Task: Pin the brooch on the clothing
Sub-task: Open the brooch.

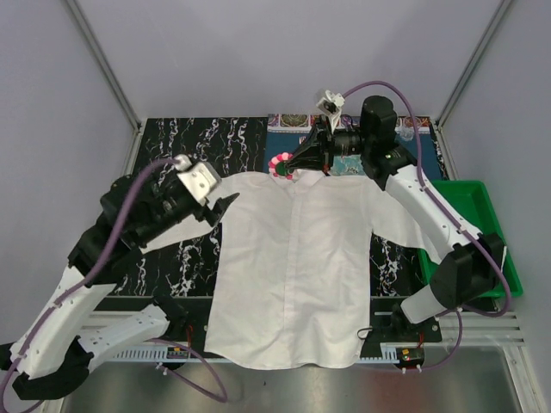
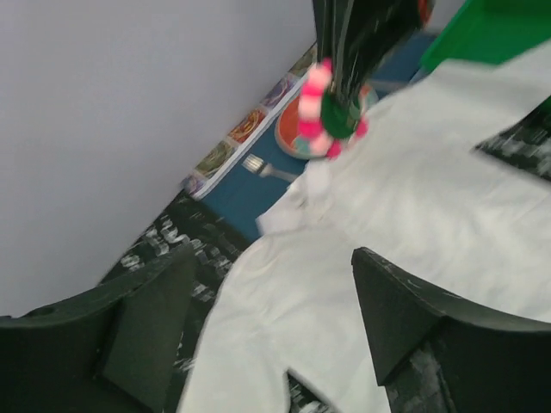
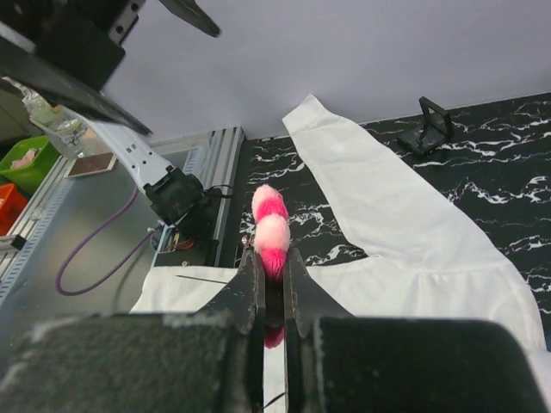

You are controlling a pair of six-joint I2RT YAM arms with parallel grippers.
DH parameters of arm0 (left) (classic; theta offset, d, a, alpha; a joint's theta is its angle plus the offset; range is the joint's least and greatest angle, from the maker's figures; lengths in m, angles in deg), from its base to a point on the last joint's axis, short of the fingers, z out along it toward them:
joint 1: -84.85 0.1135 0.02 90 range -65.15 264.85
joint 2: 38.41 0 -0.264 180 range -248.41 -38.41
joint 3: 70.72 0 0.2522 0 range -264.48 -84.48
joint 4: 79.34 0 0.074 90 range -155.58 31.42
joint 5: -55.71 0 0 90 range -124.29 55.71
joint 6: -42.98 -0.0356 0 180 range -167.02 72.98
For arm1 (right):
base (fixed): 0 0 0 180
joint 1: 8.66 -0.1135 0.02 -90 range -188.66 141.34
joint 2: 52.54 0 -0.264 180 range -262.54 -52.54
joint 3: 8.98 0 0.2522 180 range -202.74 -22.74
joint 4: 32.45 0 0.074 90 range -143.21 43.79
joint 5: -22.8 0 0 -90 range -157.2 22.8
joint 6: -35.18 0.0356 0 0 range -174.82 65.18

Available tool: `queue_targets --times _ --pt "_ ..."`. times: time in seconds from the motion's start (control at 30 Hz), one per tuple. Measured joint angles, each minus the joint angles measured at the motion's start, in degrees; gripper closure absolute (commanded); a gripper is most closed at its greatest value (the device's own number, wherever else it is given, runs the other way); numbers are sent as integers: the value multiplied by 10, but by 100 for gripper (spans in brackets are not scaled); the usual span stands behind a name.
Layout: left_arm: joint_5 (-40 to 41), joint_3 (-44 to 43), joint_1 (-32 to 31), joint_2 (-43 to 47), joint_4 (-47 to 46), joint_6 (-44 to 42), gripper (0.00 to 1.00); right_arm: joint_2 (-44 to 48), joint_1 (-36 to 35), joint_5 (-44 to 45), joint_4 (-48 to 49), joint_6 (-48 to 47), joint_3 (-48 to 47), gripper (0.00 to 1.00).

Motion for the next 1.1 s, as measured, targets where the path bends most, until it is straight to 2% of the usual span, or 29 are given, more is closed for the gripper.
queue_targets --times 0.1,0.23,0.43,0.6,0.73,0.93,0.97,1.1 --pt "-89 -40 56 -26 -48 108 30 0 -6 0 37 14 9 100" --pt "-204 -44 109 -70 -101 219 38 0 -27 0 47 10 9 100" --pt "-303 2 129 -109 -165 317 43 3 -59 5 42 2 9 100" --pt "-348 29 129 -109 -198 356 46 14 -68 13 41 10 9 100" --pt "-363 38 129 -108 -217 372 54 23 -76 19 43 19 9 100" --pt "-380 42 130 -108 -231 382 73 35 -88 19 42 26 9 100" --pt "-381 42 130 -108 -233 383 80 36 -88 19 43 27 9 100" --pt "-391 46 133 -107 -238 384 95 40 -88 17 41 31 9 100"
